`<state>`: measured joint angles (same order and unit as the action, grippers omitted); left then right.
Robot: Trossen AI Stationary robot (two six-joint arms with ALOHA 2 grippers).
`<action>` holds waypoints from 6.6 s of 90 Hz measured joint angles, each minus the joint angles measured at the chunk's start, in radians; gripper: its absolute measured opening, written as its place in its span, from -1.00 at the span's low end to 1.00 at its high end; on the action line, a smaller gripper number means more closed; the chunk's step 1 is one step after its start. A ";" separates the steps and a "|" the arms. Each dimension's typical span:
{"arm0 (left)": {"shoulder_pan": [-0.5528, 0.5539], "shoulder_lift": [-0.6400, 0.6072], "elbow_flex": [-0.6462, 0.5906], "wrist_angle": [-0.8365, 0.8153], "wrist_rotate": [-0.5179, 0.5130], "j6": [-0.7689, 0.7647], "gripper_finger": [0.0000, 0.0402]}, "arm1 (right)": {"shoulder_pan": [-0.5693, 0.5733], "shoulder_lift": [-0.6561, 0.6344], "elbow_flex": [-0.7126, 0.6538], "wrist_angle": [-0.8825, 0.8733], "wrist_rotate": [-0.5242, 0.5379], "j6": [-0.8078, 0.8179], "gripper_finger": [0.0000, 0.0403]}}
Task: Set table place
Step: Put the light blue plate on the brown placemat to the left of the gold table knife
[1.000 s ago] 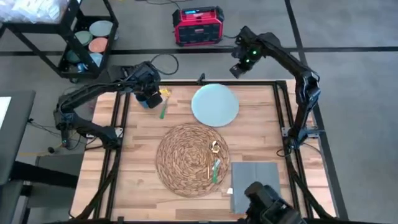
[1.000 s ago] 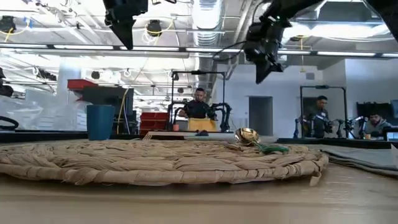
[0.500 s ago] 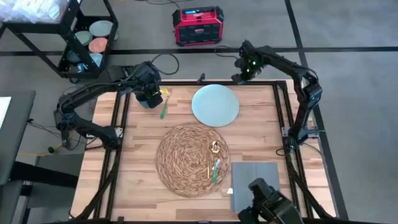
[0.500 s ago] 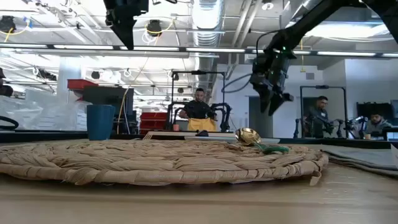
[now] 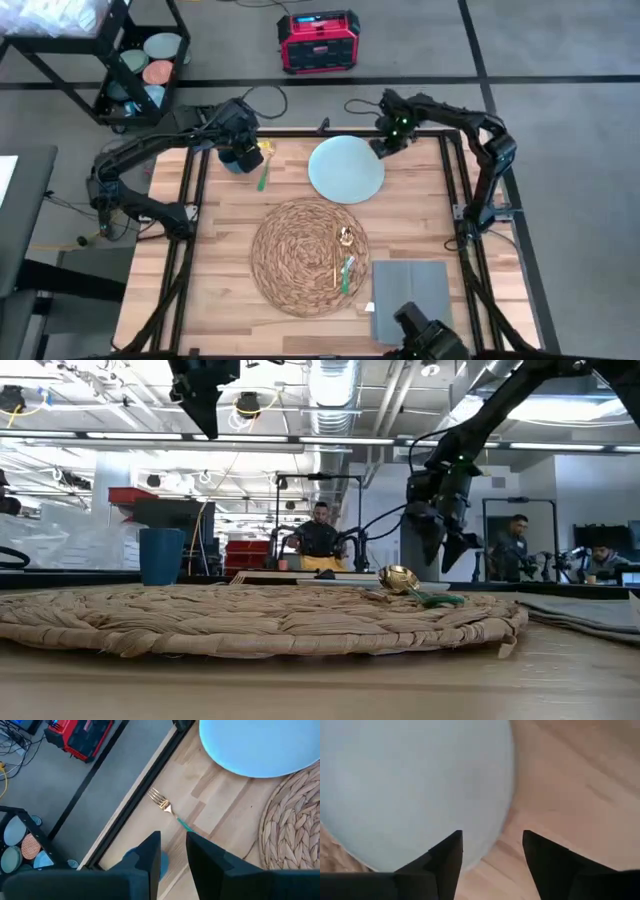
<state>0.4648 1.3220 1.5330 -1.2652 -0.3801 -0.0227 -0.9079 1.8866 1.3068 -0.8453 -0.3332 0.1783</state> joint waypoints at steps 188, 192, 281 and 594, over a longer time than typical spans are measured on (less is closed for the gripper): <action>0.000 0.000 0.000 0.008 -0.001 0.061 -0.62 | 0.337 -0.012 0.105 0.078 -0.295 0.087 -1.00; 0.000 0.000 0.000 0.008 -0.001 0.061 -0.62 | 0.335 -0.012 0.105 0.089 -0.269 0.074 -1.00; 0.000 0.000 0.000 0.016 0.000 0.028 -0.62 | 0.277 0.132 0.103 0.275 -0.341 0.508 0.08; -0.434 -0.369 -0.905 0.476 0.054 -1.917 -0.62 | -0.055 -0.447 0.046 0.059 -0.400 -0.052 -1.00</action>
<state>0.0308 0.9532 0.6283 -0.7892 -0.3260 -1.9392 -0.9633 1.4395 1.3525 -0.7860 -0.7329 0.1262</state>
